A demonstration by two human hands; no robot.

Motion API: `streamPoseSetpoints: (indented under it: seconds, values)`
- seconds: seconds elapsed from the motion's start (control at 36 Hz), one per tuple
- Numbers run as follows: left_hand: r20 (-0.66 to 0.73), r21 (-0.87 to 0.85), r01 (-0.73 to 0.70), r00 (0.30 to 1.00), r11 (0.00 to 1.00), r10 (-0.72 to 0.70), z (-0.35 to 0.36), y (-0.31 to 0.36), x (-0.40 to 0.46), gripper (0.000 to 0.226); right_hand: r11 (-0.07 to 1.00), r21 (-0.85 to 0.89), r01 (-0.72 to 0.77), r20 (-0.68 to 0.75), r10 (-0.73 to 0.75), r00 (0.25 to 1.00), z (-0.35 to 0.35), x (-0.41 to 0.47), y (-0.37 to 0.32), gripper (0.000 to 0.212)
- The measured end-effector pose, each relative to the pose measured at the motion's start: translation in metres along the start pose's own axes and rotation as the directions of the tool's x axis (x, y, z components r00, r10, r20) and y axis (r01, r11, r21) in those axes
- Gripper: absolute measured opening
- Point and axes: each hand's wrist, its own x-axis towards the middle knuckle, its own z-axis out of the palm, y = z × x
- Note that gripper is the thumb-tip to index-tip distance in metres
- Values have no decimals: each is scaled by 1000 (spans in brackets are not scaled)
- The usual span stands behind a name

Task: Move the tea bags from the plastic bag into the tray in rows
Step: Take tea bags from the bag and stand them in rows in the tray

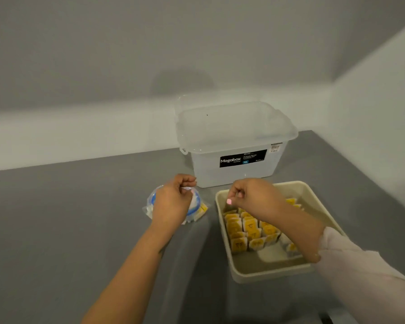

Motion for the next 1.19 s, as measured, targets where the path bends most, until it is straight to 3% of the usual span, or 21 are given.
streamPoseSetpoints:
  seconds: [0.14, 0.31, 0.42, 0.5, 0.61, 0.67, 0.72, 0.81, 0.83, 0.89, 0.92, 0.94, 1.03, 1.11, 1.19]
  values:
    - [-30, 86, 12, 1000, 996, -9, -39, -25, 24, 29, 1000, 6, -13, 42, 13, 999, 16, 22, -40, 7]
    - [60, 268, 64, 995, 961, -83, -57, -62, 50, 38, 996, 4, -87, 65, 87, 994, 50, 48, -77, 11]
    - [167, 384, 82, 974, 920, -157, -54, -78, 55, 49, 975, -186, -122, 90, 141, 986, 80, 67, -88, 21]
    - [194, 471, 50, 968, 881, -158, -51, -85, 56, 52, 925, -302, -232, 133, 282, 950, 103, 85, -95, 29]
    - [225, 516, 34, 959, 856, -174, -51, -89, 58, 51, 841, -366, -397, 234, 497, 836, 124, 111, -94, 37]
    - [242, 526, 5, 958, 851, -155, -51, -90, 59, 49, 842, -407, -355, 310, 493, 813, 139, 120, -90, 39]
    - [251, 531, -19, 958, 847, -136, -51, -90, 59, 45, 821, -530, -214, 397, 463, 792, 147, 131, -89, 35]
    - [263, 540, -39, 957, 841, -124, -52, -90, 60, 39, 846, -490, -209, 315, 396, 863, 154, 134, -91, 8]
    - [269, 539, -48, 956, 841, -118, -52, -90, 60, 37, 841, -505, -194, 362, 411, 837, 157, 136, -92, 10]
    - [282, 535, -66, 954, 842, -105, -52, -91, 61, 34, 793, -592, -145, 509, 507, 696, 157, 137, -101, 25]
    - [287, 533, -73, 953, 843, -99, -52, -91, 61, 33, 790, -595, -147, 517, 517, 683, 159, 142, -103, 31]
    - [292, 532, -78, 952, 843, -96, -53, -91, 62, 32, 794, -593, -134, 505, 496, 707, 158, 142, -102, 36]
    - [299, 539, -86, 950, 838, -95, -53, -92, 63, 31, 805, -566, -178, 521, 516, 680, 156, 141, -102, 47]
    - [295, 545, -81, 950, 835, -101, -53, -91, 65, 33, 838, -504, -209, 448, 461, 766, 155, 139, -101, 44]
    - [293, 543, -74, 950, 836, -106, -52, -91, 66, 34, 823, -476, -310, 488, 540, 685, 147, 140, -103, 46]
